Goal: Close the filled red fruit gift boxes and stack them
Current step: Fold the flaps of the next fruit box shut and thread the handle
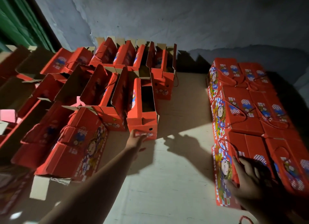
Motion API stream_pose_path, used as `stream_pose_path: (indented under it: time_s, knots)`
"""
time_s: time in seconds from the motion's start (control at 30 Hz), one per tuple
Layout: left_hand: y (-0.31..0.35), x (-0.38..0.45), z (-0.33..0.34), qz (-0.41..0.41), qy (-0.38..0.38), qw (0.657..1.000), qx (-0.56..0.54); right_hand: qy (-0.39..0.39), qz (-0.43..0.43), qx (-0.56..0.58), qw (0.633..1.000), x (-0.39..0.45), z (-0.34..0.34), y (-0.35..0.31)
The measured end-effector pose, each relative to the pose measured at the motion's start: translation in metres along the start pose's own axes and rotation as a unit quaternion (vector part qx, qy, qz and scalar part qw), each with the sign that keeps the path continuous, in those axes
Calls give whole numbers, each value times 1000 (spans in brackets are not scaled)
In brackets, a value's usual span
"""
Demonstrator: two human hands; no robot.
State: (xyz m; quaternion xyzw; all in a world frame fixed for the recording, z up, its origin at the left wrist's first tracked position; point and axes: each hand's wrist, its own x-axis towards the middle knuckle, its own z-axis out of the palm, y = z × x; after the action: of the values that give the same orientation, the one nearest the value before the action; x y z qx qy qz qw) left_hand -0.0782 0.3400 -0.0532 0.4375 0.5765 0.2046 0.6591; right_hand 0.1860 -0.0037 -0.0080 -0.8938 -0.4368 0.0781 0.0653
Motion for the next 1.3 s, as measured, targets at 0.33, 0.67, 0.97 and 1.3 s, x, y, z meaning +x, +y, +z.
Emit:
stream_pose_path:
  time_s: [0.33,0.67,0.97,1.3]
  knots:
    - [-92,-111,-49,2,-57,998,39,59,8,132,989,-39,-17,-44]
    - [-188,-234,-157,-66,-99,985,122,21,6,254,967,-87,-10,-144]
    - [-174,-248,-253,-53,-104,983,144,-144,163,451,865,-112,29,-184]
    - [-136,-223,-239,-31,-116,987,110,-191,179,439,860,-159,51,-184]
